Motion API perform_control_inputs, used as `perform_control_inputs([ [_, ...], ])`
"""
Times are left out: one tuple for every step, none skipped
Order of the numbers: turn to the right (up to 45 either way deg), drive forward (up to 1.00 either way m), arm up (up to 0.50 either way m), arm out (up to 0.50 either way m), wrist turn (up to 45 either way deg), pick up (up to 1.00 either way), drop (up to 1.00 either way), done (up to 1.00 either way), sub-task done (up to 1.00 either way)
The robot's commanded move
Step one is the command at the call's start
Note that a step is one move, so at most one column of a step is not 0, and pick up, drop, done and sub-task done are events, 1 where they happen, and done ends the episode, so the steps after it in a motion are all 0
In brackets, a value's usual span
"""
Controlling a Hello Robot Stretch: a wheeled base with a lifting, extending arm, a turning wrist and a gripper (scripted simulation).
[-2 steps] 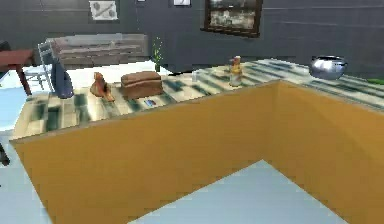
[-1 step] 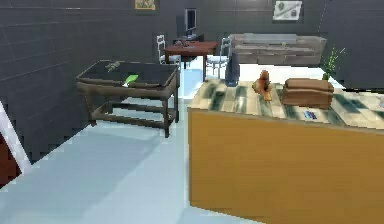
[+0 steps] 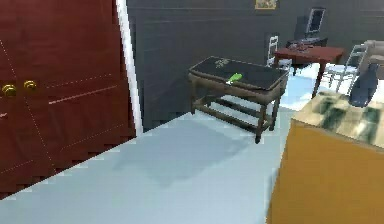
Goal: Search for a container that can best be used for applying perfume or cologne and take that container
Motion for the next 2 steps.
perform_control_inputs([
  [0.0,0.70,0.00,0.00,0.0,0.00,0.00,0.00,0.00],
  [18.0,0.00,0.00,0.00,0.0,0.00,0.00,0.00,0.00],
])
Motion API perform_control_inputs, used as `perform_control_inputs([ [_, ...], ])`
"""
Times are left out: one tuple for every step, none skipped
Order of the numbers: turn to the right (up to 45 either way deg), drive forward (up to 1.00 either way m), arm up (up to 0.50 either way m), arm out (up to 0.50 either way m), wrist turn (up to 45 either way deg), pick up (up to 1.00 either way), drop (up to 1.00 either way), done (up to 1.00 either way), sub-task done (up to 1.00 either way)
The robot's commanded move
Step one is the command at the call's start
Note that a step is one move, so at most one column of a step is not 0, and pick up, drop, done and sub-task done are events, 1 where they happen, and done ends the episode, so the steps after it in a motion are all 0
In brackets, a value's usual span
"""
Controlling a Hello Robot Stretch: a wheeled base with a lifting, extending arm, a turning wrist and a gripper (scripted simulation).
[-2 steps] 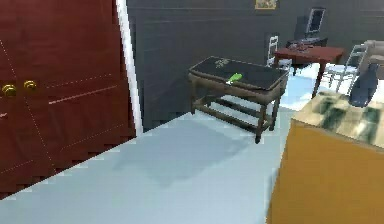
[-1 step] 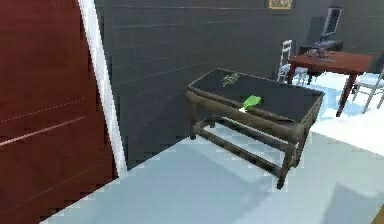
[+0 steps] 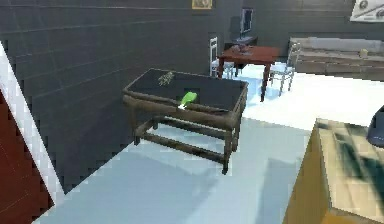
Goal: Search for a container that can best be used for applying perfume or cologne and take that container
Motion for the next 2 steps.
perform_control_inputs([
  [0.0,0.70,0.00,0.00,0.0,0.00,0.00,0.00,0.00],
  [27.0,0.00,0.00,0.00,0.0,0.00,0.00,0.00,0.00],
])
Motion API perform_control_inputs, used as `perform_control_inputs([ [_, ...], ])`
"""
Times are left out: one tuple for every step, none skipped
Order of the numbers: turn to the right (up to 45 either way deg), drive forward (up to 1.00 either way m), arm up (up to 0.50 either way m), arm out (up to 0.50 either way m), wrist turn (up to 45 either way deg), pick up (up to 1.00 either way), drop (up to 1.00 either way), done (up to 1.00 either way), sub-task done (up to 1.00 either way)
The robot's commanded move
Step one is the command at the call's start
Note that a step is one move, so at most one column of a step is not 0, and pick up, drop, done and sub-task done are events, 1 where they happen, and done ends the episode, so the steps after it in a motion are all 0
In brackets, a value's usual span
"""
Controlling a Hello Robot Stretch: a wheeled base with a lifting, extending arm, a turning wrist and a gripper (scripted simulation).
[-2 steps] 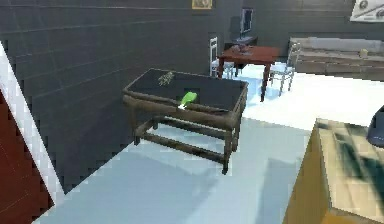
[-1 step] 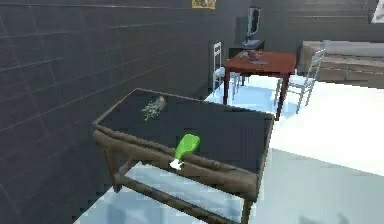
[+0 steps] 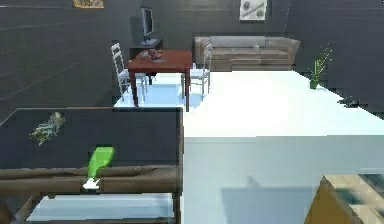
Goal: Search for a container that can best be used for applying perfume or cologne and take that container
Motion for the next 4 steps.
perform_control_inputs([
  [0.0,0.05,0.00,0.00,0.0,0.00,0.00,0.00,0.00],
  [-45.0,0.00,0.00,0.00,0.0,0.00,0.00,0.00,0.00],
  [-45.0,0.00,0.00,0.00,0.0,0.00,0.00,0.00,0.00],
  [-24.0,0.00,0.00,0.00,0.0,0.00,0.00,0.00,0.00],
])
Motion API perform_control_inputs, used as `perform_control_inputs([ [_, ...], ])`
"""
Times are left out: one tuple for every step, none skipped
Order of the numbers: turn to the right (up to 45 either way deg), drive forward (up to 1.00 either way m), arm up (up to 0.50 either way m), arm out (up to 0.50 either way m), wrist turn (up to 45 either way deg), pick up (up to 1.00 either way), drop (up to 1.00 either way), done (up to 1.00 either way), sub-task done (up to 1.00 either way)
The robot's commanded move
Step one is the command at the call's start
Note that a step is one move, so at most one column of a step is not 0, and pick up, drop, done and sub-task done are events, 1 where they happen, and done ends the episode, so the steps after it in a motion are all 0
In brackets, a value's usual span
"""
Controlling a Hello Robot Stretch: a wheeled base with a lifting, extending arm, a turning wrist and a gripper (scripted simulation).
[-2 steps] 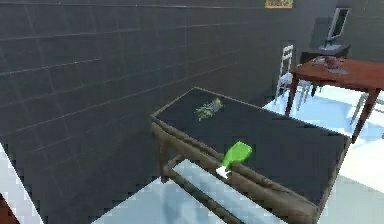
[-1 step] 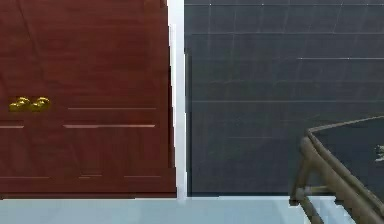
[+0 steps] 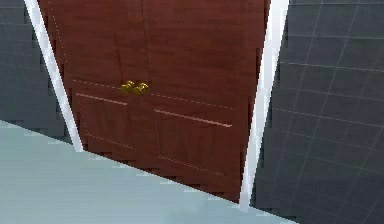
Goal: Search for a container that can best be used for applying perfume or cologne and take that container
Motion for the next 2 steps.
perform_control_inputs([
  [0.0,0.00,0.50,0.00,0.0,0.00,0.00,0.00,0.00],
  [0.0,0.00,0.32,0.00,0.0,0.00,0.00,0.00,0.00],
])
